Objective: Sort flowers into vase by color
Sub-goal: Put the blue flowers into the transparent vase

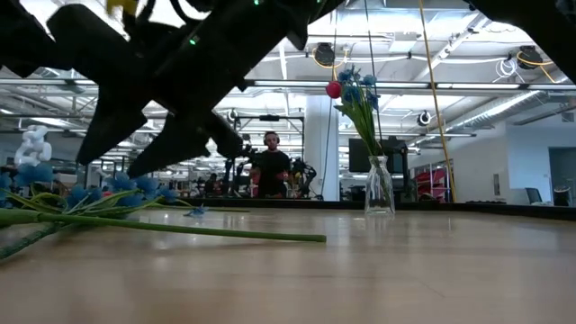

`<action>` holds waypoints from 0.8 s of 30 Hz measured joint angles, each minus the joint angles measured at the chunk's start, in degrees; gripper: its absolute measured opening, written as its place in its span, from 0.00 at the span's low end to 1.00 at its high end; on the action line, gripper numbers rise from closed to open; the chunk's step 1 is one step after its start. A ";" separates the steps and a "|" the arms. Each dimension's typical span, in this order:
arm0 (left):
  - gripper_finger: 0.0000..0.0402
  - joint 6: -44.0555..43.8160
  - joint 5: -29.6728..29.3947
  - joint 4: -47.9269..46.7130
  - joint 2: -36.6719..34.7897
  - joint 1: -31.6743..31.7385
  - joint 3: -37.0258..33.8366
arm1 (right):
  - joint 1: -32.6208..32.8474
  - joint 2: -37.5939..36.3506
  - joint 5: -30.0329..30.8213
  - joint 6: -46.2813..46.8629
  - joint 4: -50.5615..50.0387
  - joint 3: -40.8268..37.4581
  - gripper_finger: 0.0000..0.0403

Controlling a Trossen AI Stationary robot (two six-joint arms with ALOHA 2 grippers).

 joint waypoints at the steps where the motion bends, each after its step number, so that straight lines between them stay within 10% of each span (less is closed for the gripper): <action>1: 0.29 -0.01 0.00 0.13 -0.03 0.00 0.00 | 0.36 0.01 1.21 -1.69 0.50 0.00 0.55; 12: 0.29 -0.01 0.01 1.54 0.02 0.01 0.00 | 1.44 4.47 4.64 -8.72 9.17 0.06 0.55; 24: 0.29 0.02 0.18 2.36 0.12 0.01 0.02 | 0.26 4.82 4.90 -2.92 -9.51 0.36 0.49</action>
